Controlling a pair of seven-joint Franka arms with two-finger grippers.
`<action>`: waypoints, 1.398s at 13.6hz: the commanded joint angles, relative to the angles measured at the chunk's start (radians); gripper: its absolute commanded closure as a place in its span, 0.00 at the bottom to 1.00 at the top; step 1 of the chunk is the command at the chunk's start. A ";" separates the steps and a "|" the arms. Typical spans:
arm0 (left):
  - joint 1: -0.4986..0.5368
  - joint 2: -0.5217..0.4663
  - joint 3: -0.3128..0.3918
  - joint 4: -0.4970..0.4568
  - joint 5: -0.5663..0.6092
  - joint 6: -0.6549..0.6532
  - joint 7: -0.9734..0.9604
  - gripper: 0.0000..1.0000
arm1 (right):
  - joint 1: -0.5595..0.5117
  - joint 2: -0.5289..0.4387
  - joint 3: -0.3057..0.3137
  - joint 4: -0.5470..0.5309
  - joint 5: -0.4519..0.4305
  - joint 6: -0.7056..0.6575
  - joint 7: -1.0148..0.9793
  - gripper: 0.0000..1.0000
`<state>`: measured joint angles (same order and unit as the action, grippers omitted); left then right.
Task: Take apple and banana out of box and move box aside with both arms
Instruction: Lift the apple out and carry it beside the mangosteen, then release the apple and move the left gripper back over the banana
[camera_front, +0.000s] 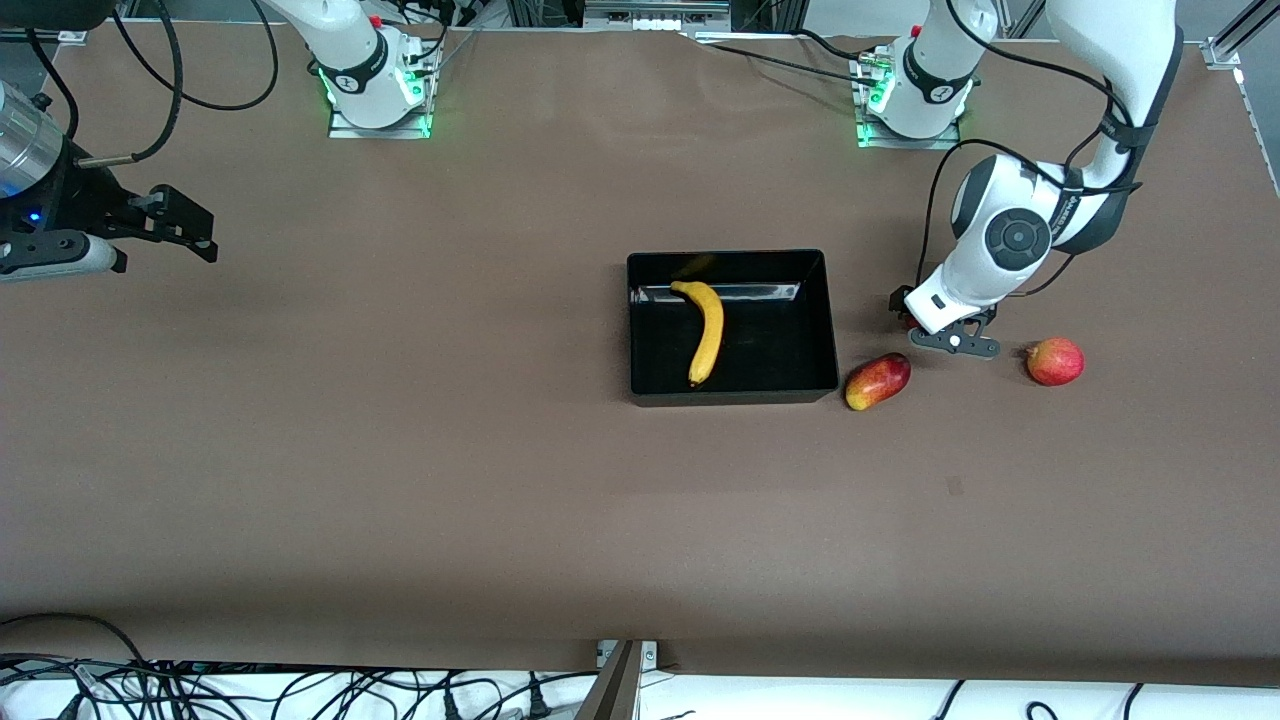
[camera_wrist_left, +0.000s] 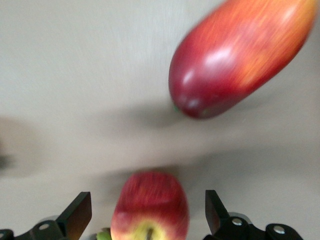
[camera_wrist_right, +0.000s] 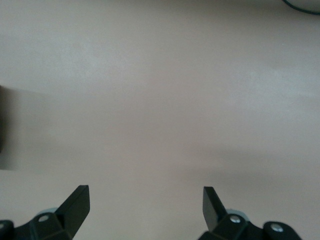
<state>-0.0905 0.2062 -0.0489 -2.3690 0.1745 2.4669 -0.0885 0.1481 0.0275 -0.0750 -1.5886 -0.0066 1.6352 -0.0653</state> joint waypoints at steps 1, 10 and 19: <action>0.002 -0.070 -0.069 0.107 0.000 -0.164 -0.011 0.00 | -0.012 0.005 0.009 0.019 -0.012 -0.015 -0.017 0.00; -0.108 0.192 -0.226 0.628 -0.355 -0.450 -0.297 0.00 | -0.012 0.005 0.009 0.019 -0.012 -0.015 -0.017 0.00; -0.354 0.430 -0.216 0.611 -0.097 -0.100 -0.671 0.00 | -0.012 0.005 0.009 0.016 -0.012 -0.015 -0.017 0.00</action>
<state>-0.4190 0.5959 -0.2772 -1.7794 -0.0006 2.3417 -0.7045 0.1479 0.0279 -0.0750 -1.5880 -0.0066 1.6349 -0.0654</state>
